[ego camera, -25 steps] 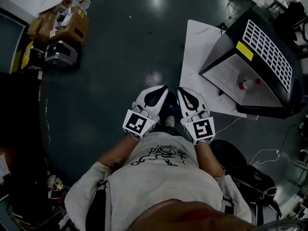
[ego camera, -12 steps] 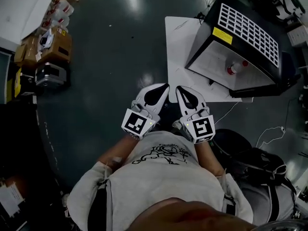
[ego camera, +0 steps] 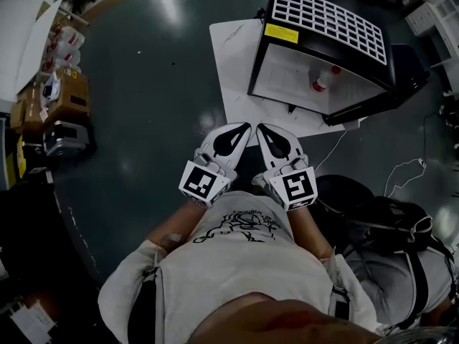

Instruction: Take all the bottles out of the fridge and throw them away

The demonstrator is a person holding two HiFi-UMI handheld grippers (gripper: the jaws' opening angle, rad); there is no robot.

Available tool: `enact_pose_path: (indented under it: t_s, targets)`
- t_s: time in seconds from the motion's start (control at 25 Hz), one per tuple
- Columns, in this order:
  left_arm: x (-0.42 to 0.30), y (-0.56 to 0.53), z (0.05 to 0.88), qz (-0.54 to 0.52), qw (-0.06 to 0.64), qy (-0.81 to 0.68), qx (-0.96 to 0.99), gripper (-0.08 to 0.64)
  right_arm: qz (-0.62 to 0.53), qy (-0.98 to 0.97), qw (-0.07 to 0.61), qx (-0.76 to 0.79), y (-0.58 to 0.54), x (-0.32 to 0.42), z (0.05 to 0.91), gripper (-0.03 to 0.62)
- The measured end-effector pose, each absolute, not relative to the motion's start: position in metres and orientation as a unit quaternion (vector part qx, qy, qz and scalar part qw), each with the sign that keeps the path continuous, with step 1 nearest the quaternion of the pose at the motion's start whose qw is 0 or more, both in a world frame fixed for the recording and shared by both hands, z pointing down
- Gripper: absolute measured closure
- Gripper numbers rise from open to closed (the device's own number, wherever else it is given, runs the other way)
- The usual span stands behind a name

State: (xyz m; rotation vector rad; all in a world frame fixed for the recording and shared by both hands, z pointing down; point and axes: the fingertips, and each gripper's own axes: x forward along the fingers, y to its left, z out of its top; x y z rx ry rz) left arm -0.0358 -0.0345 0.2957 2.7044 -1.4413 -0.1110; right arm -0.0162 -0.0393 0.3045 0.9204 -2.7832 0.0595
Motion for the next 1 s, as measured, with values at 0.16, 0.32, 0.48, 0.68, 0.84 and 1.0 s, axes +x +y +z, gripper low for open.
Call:
enact_pose_path:
  t_s: [0.16,0.32,0.48,0.68,0.84,1.0]
  targets:
    - [-0.002,-0.039,0.292,-0.034,0.037,-0.451,0.891,0.551,0.023,-0.937,0.102,0.332,-0.043,0.016,0.303,0.583]
    - [0.029,-0.041,0.288,-0.035,0.033,-0.428,0.902,0.551,0.027,-0.932,0.098,0.347,-0.045,0.047,0.303,0.583]
    - [0.057,-0.045,0.285,-0.035,0.032,-0.419,0.907,0.551,0.026,-0.926,0.094,0.364,-0.046,0.078,0.300,0.583]
    - [0.097,-0.047,0.287,-0.032,0.044,-0.396,0.916,0.551,0.028,-0.921,0.091,0.378,-0.048,0.115,0.300,0.583]
    - [0.126,-0.048,0.289,-0.028,0.048,-0.382,0.923,0.551,0.030,-0.914,0.090,0.394,-0.048,0.146,0.301,0.583]
    - [0.149,-0.051,0.289,-0.031,0.040,-0.370,0.927,0.551,0.028,-0.909,0.091,0.407,-0.049,0.173,0.303,0.583]
